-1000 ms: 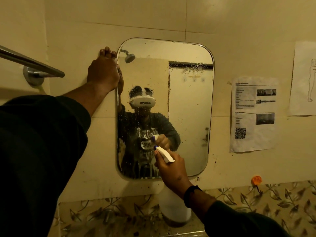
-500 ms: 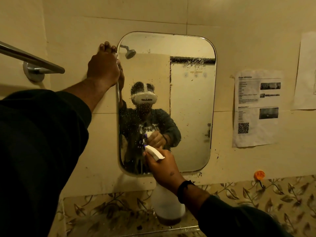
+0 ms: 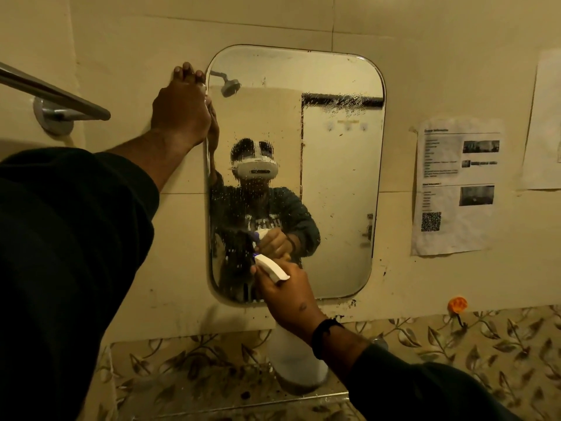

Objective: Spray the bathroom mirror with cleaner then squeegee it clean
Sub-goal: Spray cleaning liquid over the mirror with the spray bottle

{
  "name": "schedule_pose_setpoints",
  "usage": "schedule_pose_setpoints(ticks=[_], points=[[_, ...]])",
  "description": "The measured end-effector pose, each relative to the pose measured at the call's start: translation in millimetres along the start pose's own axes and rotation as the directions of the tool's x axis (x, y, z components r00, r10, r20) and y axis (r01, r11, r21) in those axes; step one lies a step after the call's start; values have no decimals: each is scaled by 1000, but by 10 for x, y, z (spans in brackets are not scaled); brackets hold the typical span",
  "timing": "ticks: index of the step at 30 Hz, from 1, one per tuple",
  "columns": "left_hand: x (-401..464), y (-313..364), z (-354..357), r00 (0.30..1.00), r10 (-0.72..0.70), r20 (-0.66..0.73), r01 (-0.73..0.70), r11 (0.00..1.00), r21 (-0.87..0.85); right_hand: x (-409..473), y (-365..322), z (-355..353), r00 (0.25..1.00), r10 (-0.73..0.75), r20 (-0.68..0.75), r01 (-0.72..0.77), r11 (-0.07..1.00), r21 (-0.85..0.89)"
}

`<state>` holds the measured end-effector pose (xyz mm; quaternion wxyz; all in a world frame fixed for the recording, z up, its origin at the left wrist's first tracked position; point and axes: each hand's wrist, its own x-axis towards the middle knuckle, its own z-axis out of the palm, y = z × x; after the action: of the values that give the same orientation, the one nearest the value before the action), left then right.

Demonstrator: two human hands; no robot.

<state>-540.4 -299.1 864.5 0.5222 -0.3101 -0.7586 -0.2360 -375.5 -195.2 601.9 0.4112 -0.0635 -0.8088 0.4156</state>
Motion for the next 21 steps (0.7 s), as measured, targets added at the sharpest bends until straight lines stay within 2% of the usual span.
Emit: schedule_pose_setpoints(ticks=[2,7,13,16,21], points=[[-3,-2,-4,1000,6,-4,-6,1000,8,-6,-19,7,1000,-5,26,5,1000,12],[-1,1,-28,1000,-1,11,1,1000,17,-42,-1,51,999,32,13,-30,991,-129],[-2,5,-20,1000,17,6,-17,1000,23,-80,18,-6,996,54,72,-51,998,-43],[-1,1,-14,1000,12,2,-12,1000,29,-95,13,-15,997,59,52,-58,998,-25],[-9,4,-22,1000,27,-11,-26,999,34,-89,28,-43,996,92,1,-92,991,-97]])
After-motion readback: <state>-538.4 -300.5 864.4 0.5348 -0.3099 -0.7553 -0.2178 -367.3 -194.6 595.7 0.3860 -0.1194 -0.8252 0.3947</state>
